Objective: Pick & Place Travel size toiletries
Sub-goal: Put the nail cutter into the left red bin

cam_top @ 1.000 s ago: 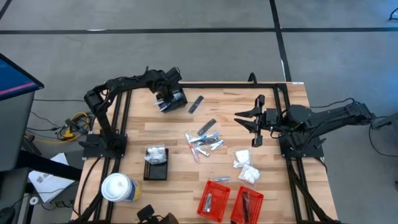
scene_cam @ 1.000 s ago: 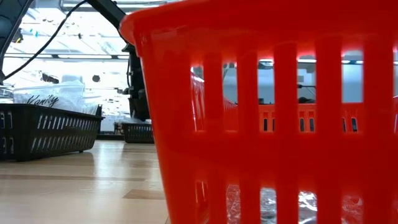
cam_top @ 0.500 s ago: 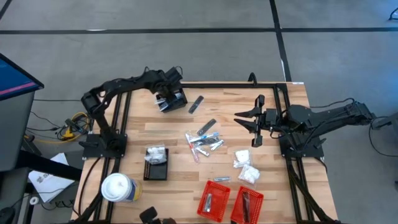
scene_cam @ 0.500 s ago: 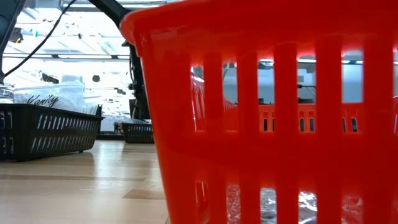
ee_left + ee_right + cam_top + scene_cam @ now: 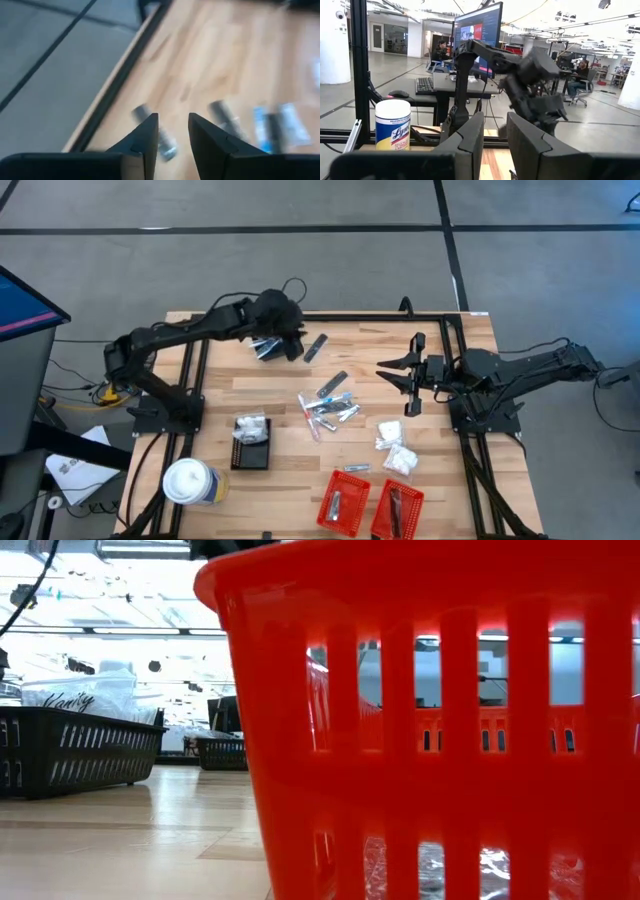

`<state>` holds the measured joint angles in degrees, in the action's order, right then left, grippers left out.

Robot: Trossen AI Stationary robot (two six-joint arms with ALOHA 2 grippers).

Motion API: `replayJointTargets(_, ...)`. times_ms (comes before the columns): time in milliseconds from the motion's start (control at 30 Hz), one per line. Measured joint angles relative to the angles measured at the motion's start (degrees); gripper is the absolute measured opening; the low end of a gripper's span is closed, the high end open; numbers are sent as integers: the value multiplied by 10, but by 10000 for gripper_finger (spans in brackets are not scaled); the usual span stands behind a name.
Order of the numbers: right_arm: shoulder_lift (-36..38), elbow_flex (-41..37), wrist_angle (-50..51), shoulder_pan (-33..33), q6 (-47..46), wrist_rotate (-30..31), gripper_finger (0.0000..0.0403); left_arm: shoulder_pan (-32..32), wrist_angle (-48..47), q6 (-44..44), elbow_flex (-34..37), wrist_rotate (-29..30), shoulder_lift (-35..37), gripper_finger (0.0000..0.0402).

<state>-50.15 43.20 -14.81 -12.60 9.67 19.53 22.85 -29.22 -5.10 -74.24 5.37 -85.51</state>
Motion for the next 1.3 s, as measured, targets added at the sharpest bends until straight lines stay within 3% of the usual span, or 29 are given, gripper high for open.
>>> replayJointTargets(233, 0, 0, 2, 0, 0, 0, 77, -93, 23, 9, 5, -45, -4, 99)
replayJointTargets(467, 0, 0, 3, 0, 0, 0, 77, -181, 46, -20, 71, -66, -5, 99)
replayJointTargets(533, 0, 0, 3, 0, 0, 0, 77, -201, 55, -21, 92, -57, -5, 99)
replayJointTargets(633, 0, 0, 7, 0, 0, 0, 77, -230, 82, -15, 127, 3, -5, 99)
replayJointTargets(733, 0, 0, 7, 0, 0, 0, 77, -256, 144, 53, 160, 58, -5, 99)
replayJointTargets(900, 0, 0, 7, 0, 0, 0, 77, -295, 271, 38, 208, 10, -17, 99)
replayJointTargets(1167, 0, 0, -5, 0, -1, 0, 77, -316, 306, -19, 193, -36, -121, 99)
replayJointTargets(1300, 0, 0, -5, 0, -2, 0, 77, -319, 300, -65, 165, -30, -176, 99)
